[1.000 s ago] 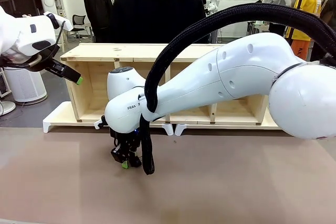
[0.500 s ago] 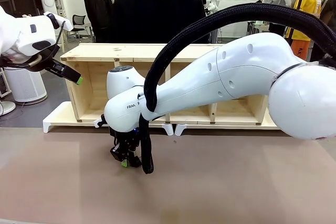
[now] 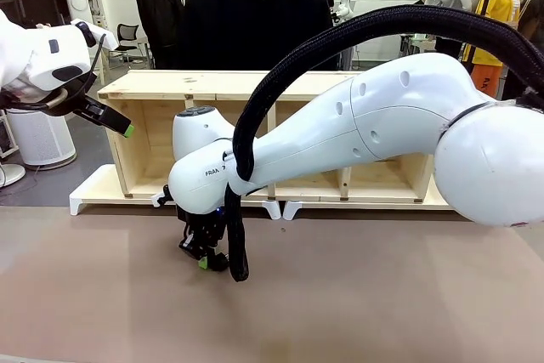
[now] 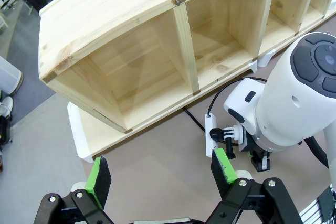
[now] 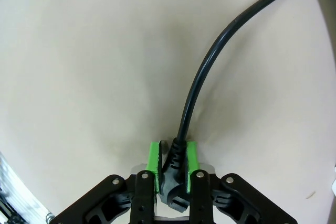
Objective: Perform cable management.
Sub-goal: When the cord part of the Power Cable appears at the lower middle area of the table and stops, grasp the cord part of the Power Cable, then pull the grasped Power Cable to the location of the Power Strip.
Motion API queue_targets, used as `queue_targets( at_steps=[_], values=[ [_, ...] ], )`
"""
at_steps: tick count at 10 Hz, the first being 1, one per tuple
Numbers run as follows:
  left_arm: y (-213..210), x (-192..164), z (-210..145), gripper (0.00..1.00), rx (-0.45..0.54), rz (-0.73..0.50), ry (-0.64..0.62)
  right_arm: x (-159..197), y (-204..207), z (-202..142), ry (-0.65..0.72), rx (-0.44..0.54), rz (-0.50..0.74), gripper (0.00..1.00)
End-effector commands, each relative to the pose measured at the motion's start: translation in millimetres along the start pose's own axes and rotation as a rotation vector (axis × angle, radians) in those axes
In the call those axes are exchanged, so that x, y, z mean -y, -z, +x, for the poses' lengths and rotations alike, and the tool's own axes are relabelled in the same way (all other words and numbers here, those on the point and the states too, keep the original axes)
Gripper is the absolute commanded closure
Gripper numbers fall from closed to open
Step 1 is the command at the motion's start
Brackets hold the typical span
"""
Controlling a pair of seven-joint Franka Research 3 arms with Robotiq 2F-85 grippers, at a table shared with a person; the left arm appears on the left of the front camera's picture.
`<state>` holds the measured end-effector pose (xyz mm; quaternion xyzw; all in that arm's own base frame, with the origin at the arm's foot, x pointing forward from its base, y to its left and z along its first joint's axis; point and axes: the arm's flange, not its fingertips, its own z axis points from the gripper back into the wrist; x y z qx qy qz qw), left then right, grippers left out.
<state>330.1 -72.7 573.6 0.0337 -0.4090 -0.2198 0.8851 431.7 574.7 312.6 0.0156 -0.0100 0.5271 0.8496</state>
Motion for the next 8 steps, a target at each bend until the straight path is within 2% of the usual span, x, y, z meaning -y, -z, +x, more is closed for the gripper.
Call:
queue_targets(
  at_steps=[1, 2, 4, 5, 8],
  values=[
    [0.7, -0.4, 0.1, 0.00, 0.001, 0.003, 0.005, 0.1, -1.8, 4.1, -0.019, -0.006, 0.025, 0.95],
    [0.7, -0.4, 0.1, 0.00, 0.001, 0.003, 0.005, 0.4, -2.0, 4.4, -0.020, -0.007, 0.024, 1.00],
    [0.7, -0.4, 0.1, 0.00, 0.001, 0.003, 0.005, -0.9, -2.2, 4.1, -0.004, -0.013, 0.020, 1.00],
    [0.7, -0.4, 0.1, 0.00, 0.001, 0.003, 0.005, 0.2, -1.0, 0.5, -0.005, 0.002, 0.000, 0.89],
    [0.7, -0.4, 0.1, 0.00, 0.001, 0.003, 0.005, 0.2, -1.0, 0.5, -0.005, 0.002, 0.000, 0.89]
  ],
)
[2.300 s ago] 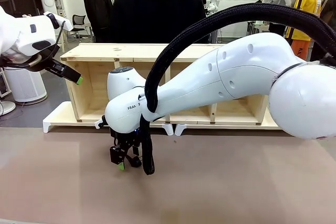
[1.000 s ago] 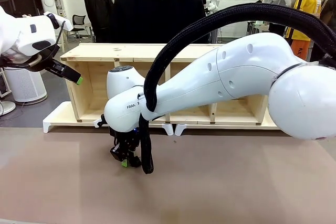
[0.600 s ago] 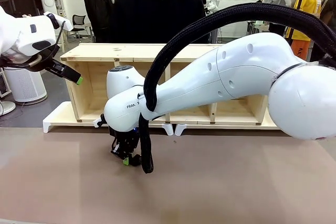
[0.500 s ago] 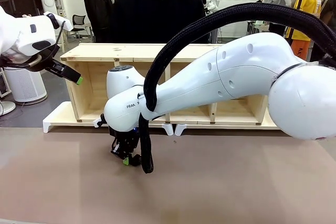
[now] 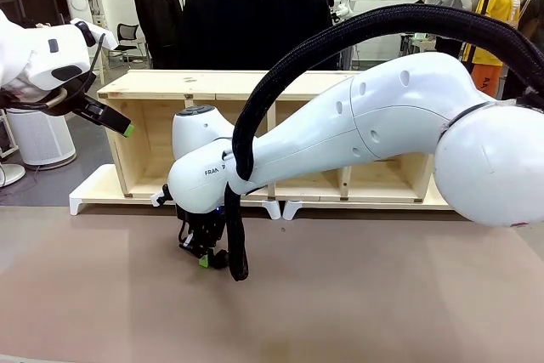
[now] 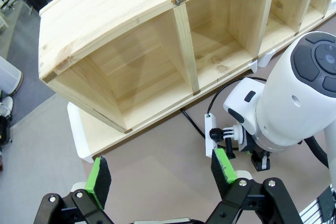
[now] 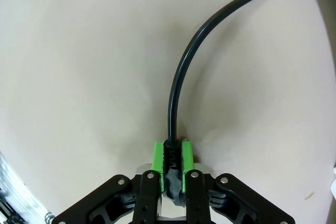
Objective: Perform cable management.
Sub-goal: Pull the grasped Power Cable to the location of the Power Strip.
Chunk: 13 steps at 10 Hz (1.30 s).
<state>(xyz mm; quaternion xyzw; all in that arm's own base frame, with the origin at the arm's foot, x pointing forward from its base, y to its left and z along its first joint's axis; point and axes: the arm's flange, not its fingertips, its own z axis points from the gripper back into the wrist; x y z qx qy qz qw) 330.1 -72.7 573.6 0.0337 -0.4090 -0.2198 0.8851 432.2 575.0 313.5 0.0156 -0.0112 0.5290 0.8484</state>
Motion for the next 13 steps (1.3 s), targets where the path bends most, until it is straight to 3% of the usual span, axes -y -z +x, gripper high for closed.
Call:
queue_targets(
  at_steps=[1, 4, 5, 7, 8, 13],
  values=[
    [0.7, -0.4, 0.1, 0.00, 0.001, 0.003, 0.005, 0.0, -0.1, 0.0, 0.000, 0.000, 0.001, 0.89],
    [0.7, -0.4, 0.1, 0.00, 0.001, 0.003, 0.005, 0.0, -0.1, 0.0, 0.000, 0.000, 0.001, 0.89],
    [0.7, -0.4, 0.1, 0.00, 0.001, 0.003, 0.005, 0.0, 0.0, 0.0, 0.000, 0.000, 0.000, 0.84],
    [0.7, -0.4, 0.1, 0.00, 0.001, 0.003, 0.005, 26.1, -13.0, -47.5, 0.113, 0.035, 0.039, 0.84],
    [0.7, -0.4, 0.1, 0.00, 0.001, 0.003, 0.005, 19.7, -9.5, -71.8, 0.134, 0.044, 0.048, 0.84],
    [0.7, -0.4, 0.1, 0.00, 0.001, 0.003, 0.005, 30.3, -24.5, -140.8, 0.290, 0.136, 0.092, 0.84]
  ],
)
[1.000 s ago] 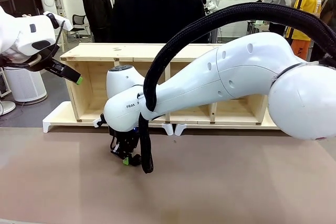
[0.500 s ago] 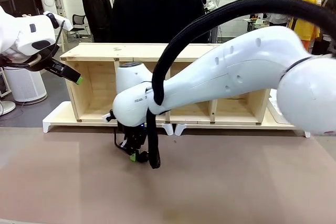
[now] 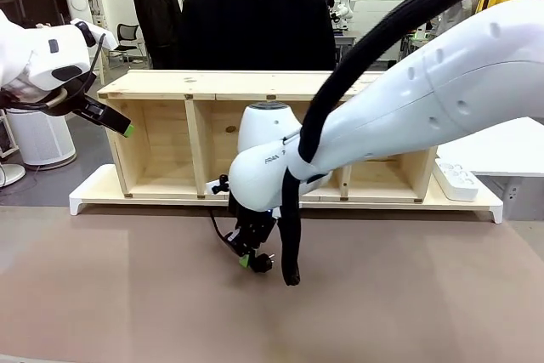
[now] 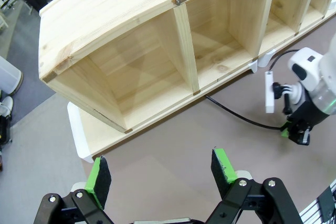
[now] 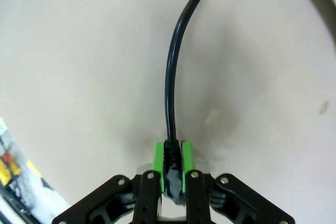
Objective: Perform cable management.
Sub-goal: Pull the grasped Power Cable to the location of the Power Strip.
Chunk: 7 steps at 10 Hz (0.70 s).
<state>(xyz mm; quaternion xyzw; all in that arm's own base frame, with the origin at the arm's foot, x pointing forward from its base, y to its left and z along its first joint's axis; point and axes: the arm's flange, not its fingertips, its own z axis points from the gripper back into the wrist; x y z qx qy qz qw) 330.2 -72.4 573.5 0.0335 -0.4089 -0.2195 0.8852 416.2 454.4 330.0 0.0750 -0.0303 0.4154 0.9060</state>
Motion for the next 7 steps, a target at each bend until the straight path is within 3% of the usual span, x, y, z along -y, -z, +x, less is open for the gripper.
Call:
queue_targets(
  at_steps=[1, 7],
  values=[
    [0.6, -0.1, 0.2, 0.00, 0.001, 0.003, 0.005, 4.0, -11.5, -40.1, 0.071, 0.061, 0.007, 0.84],
    [0.6, -0.1, 0.2, 0.00, 0.001, 0.003, 0.005, 23.8, -61.2, -127.0, 0.290, 0.192, -0.090, 0.84]
  ],
)
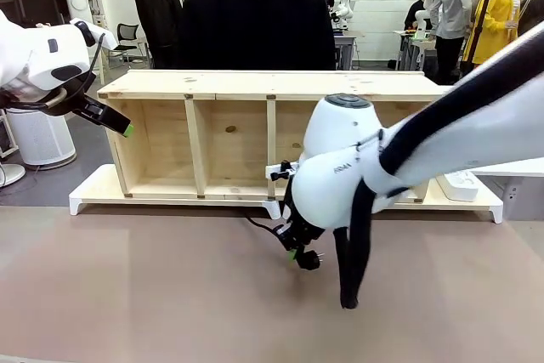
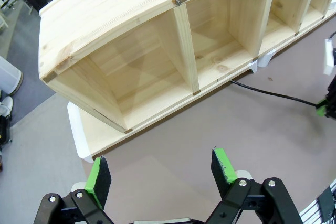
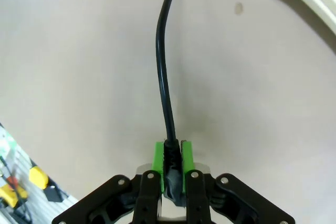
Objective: Perform cable management.
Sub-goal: Pull the grasped Power Cable to the location of the Power Strip.
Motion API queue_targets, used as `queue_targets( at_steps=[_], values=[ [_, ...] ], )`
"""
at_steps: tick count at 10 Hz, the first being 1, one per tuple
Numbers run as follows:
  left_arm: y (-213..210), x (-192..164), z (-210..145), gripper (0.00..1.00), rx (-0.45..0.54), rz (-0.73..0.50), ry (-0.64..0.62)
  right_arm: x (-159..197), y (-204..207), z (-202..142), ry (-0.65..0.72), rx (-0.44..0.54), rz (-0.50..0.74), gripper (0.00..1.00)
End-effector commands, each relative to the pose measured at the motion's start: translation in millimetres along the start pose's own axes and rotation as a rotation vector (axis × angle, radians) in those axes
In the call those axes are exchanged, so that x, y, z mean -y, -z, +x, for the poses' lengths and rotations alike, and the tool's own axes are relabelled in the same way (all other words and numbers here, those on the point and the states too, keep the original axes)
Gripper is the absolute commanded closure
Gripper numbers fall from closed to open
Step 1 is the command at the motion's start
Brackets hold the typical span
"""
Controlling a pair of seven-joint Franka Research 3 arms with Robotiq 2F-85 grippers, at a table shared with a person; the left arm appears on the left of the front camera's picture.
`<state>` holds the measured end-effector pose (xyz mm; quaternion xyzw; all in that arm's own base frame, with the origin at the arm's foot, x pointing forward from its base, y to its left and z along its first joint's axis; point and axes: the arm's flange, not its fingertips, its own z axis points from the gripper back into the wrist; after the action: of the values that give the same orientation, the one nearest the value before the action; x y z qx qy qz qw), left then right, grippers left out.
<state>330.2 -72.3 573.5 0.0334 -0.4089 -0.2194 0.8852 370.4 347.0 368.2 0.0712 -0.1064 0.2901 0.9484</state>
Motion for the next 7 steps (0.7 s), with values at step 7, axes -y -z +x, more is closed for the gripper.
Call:
queue_targets(
  at_steps=[7],
  values=[
    [0.6, 0.0, 0.2, 0.00, 0.001, 0.003, 0.006, -22.7, -51.3, -94.1, 0.059, 0.128, -0.081, 0.84]
  ],
)
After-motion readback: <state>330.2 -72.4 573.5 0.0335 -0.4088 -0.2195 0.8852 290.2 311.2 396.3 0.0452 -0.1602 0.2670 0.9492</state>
